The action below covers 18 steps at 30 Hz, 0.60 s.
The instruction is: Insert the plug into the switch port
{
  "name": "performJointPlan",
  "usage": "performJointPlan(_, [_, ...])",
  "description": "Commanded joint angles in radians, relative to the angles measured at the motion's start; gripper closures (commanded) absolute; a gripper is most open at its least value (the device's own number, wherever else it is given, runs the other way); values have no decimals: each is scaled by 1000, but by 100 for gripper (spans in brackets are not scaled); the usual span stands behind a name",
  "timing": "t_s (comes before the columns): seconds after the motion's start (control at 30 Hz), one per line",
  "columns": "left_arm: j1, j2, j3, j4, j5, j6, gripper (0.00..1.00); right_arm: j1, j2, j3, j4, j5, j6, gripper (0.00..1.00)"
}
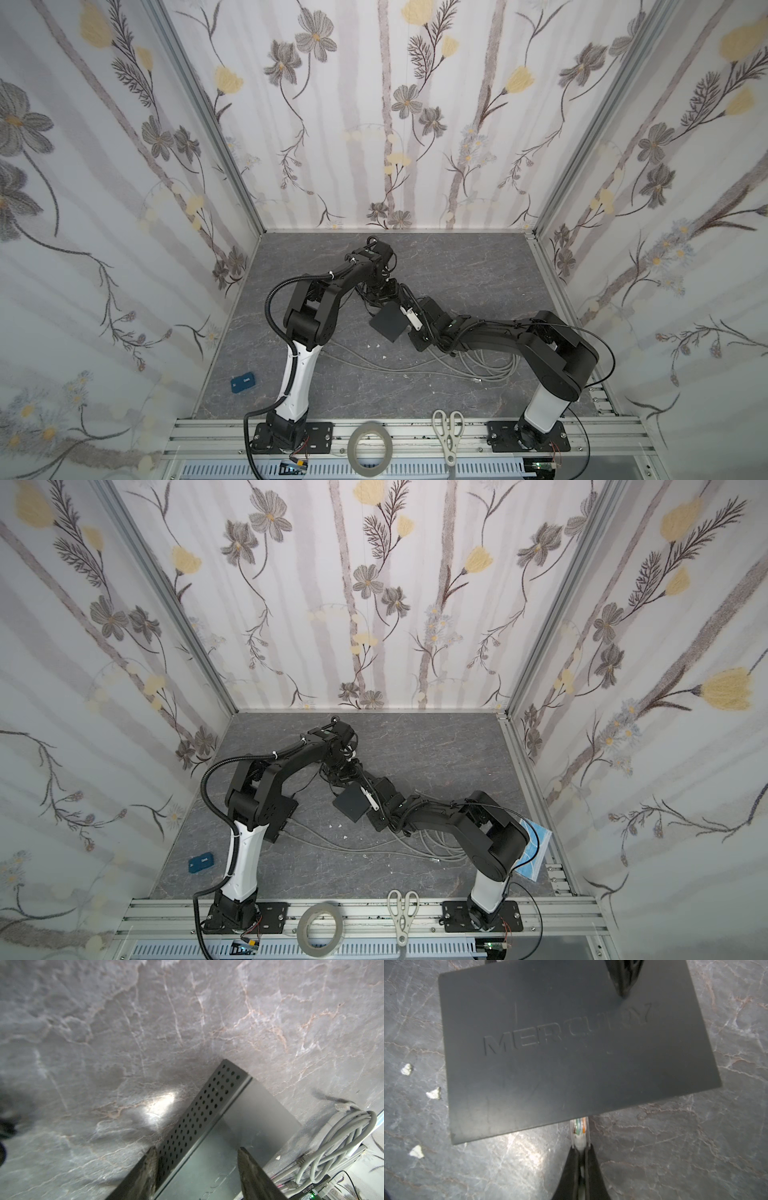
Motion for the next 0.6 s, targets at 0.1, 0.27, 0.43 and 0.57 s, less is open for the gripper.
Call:
performJointPlan(0.1, [-2,-7,-2,-1,30,-8,38,2,-2,-2,-23,-63,-15,100])
performJointPlan(0.27, [-2,-8,-2,-1,31,-10,38,2,-12,-16,12,-76,-1,100])
performJointPlan(0.43, [-2,-6,-3,-2,32,-10,38,2,3,-8,11,-35,4,100])
performJointPlan(0.57, [-1,-4,-2,-1,35,-12,38,3,7,5,-1,34,11,100])
